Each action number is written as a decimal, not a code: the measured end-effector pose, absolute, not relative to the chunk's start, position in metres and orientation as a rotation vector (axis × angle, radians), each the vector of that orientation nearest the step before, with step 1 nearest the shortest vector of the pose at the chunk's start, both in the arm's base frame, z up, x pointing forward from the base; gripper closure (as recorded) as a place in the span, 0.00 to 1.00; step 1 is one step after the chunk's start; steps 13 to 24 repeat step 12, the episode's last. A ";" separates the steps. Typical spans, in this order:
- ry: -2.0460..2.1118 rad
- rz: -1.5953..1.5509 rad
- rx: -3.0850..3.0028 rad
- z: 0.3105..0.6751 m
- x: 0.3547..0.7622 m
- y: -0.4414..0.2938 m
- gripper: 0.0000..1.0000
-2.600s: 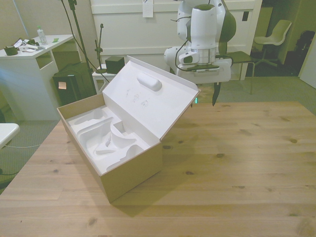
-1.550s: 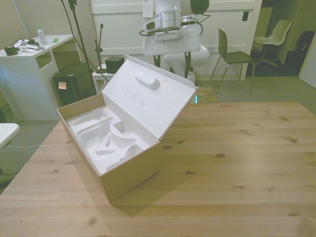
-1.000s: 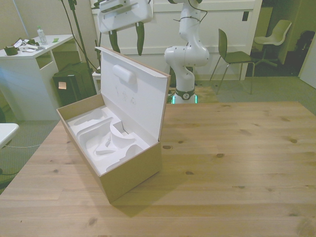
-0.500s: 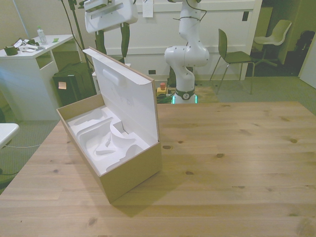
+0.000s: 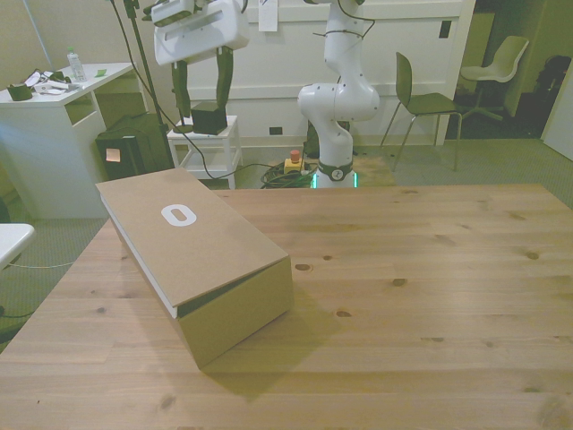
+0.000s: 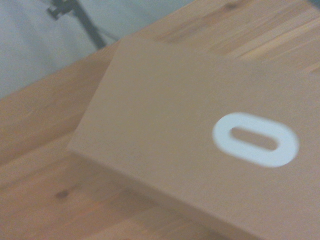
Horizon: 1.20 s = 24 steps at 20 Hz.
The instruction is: Close the box
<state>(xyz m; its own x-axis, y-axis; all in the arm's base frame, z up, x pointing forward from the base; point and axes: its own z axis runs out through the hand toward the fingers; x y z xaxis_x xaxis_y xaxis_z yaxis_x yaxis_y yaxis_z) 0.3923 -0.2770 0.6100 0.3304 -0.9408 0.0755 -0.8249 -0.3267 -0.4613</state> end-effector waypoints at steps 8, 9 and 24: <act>1.280 -0.115 -2.575 0.533 0.408 -0.148 0.00; 1.264 -0.100 -2.609 0.518 0.407 -0.133 0.00; 1.236 -0.068 -2.679 0.481 0.404 -0.090 0.00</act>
